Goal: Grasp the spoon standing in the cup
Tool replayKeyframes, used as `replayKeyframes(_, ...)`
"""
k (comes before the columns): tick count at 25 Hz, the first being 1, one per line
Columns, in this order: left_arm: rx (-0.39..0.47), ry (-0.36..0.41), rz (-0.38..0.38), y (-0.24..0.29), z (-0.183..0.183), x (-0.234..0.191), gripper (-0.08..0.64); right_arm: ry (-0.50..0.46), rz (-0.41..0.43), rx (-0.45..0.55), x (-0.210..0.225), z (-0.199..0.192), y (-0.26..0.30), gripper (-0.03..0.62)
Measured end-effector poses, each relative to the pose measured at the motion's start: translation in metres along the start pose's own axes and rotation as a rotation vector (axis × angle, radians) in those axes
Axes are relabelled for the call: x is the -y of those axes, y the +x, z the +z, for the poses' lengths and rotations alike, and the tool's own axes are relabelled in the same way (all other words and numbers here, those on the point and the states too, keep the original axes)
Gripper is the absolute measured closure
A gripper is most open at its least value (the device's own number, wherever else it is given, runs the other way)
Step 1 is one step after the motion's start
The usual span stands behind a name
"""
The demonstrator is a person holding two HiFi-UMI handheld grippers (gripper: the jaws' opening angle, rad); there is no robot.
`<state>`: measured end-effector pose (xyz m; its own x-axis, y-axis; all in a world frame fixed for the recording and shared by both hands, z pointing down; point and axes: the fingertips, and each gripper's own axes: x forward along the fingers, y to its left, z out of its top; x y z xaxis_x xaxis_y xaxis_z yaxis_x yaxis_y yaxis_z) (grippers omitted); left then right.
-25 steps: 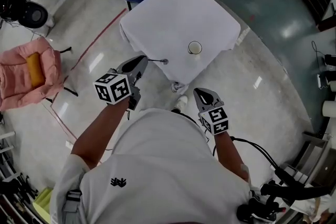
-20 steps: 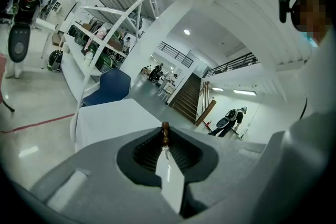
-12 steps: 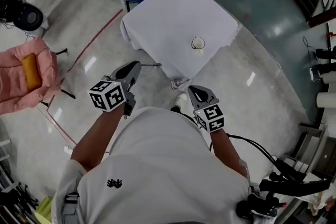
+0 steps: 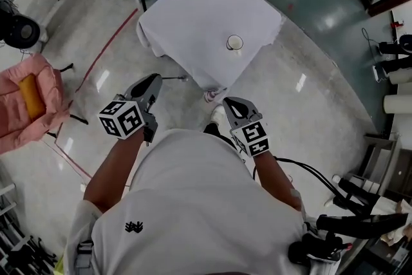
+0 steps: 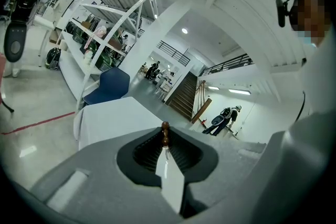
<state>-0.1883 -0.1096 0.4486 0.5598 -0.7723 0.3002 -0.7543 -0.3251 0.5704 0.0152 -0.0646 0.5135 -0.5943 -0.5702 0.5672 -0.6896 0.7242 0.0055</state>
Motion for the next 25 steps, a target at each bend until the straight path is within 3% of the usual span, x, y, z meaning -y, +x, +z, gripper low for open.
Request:
replayKeyframes(13, -0.038, 0.0, 0.002, 0.04, -0.004, 0.0, 0.515, 0.016, -0.014, -0.001, 0.028, -0.006, 0.002, 0.584)
replayKeyframes(25, -0.049, 0.01, 0.021, 0.123, -0.007, 0.031, 0.517, 0.036, -0.029, 0.023, 0.104, -0.023, -0.013, 0.584)
